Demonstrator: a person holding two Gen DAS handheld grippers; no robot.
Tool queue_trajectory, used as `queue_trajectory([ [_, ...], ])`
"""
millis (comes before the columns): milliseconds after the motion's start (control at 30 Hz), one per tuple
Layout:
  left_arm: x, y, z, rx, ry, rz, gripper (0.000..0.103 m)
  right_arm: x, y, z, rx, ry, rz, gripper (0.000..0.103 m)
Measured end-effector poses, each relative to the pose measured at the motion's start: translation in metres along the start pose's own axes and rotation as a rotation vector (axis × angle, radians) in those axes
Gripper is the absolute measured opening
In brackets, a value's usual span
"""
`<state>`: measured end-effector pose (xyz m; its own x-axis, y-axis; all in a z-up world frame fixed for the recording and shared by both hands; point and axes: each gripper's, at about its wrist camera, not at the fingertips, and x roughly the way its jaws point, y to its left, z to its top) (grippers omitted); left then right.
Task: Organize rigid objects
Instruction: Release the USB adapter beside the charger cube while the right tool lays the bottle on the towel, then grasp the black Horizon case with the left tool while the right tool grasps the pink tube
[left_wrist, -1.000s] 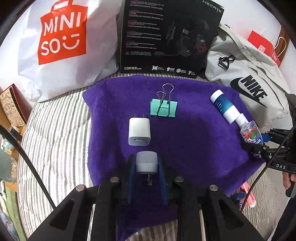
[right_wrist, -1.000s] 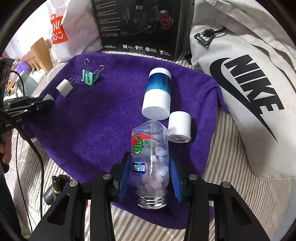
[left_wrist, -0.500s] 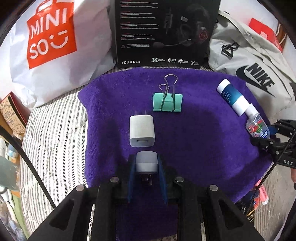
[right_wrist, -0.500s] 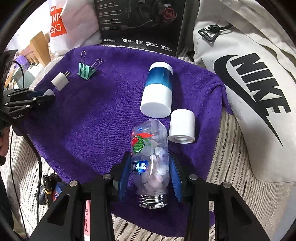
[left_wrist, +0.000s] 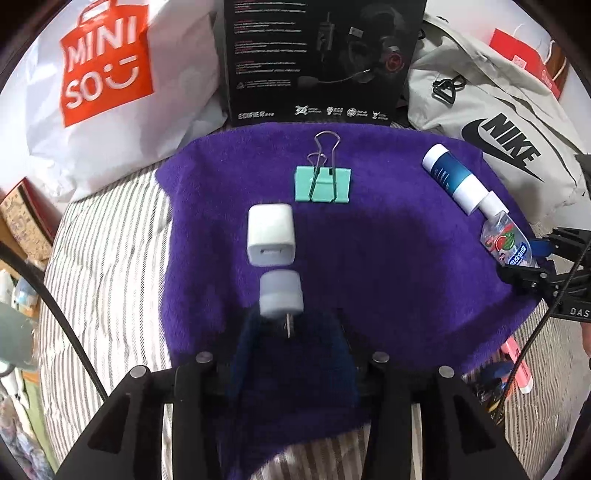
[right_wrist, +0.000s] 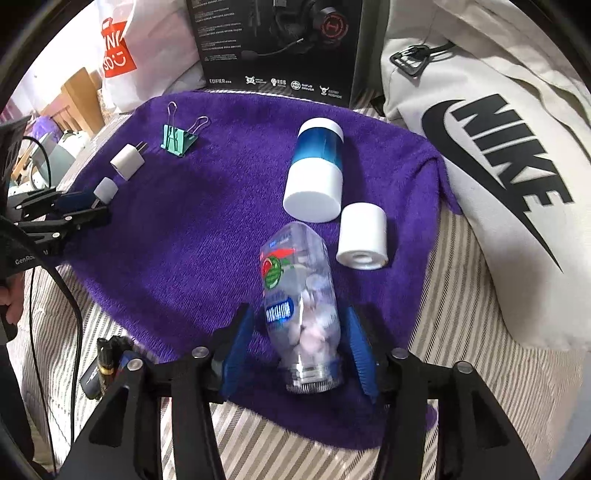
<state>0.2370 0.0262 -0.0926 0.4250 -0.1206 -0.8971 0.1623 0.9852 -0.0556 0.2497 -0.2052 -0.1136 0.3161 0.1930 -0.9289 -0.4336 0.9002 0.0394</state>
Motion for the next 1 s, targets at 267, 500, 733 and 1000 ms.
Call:
queue_trajectory([
  [267,-0.061,-0.022,-0.032,-0.014,-0.087,-0.051,0.040,-0.057,0.002,-0.034,0.049,-0.092,0.004,0.055],
  [500,-0.063,-0.066,-0.079,0.019,-0.068,-0.110,0.040,-0.085,0.012,-0.083,0.108,-0.144,0.015,0.059],
  [733,-0.051,-0.088,-0.100,0.059,-0.025,-0.134,0.040,-0.083,0.024,-0.130,0.136,-0.099,0.000,0.059],
  [1000,-0.045,-0.095,-0.103,0.110,-0.017,-0.124,0.043,-0.087,0.023,-0.157,0.223,-0.113,0.013,0.059],
])
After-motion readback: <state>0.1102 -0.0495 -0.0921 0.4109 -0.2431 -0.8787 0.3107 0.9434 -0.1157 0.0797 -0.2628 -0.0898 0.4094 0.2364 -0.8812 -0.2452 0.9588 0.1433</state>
